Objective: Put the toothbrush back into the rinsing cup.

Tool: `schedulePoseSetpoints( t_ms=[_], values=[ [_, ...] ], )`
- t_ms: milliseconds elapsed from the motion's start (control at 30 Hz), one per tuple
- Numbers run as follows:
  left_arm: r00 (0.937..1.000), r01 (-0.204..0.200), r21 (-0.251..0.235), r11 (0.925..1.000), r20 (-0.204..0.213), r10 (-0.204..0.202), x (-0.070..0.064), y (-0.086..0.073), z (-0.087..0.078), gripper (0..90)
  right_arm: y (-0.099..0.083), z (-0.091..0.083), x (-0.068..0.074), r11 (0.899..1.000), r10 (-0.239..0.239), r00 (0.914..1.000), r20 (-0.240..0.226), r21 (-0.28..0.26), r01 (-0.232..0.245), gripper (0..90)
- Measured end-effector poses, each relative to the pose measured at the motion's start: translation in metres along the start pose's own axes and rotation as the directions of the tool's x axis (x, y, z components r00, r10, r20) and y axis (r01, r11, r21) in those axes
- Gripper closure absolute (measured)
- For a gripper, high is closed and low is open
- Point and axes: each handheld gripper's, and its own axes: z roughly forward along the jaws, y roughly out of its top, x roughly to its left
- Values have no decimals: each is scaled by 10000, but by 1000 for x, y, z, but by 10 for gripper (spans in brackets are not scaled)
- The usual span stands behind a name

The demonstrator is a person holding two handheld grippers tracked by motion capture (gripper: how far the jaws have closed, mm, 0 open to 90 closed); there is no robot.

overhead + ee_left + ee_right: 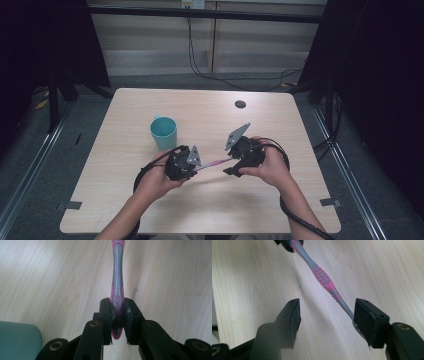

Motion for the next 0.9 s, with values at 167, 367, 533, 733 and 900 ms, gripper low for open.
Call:
schedulePoseSetpoints(
  t_ms=[167,367,533,733,900],
  values=[
    [9986,465,-237,9986,-241,-471,6,-5,-5,788,-9,-7,-4,9966,702,9974,157,-443,-694,364],
    [9936,996,-584,9933,-477,-1025,13,-12,-9,789,-22,-7,-8,9898,1275,9918,-68,-638,-1277,371],
    [9905,1227,-800,9892,-518,-1270,12,-15,-8,789,-30,-2,-10,9816,1704,9853,-128,-857,-1709,359],
    [9886,1378,-1137,9839,-454,-1437,12,-17,-9,788,-35,6,-10,9709,2234,9744,-254,-828,-2248,359],
    [9865,1522,-1392,9785,-397,-1591,13,-18,-10,788,-39,11,-13,9468,2933,9546,-523,-1221,-2976,366]
  ],
)
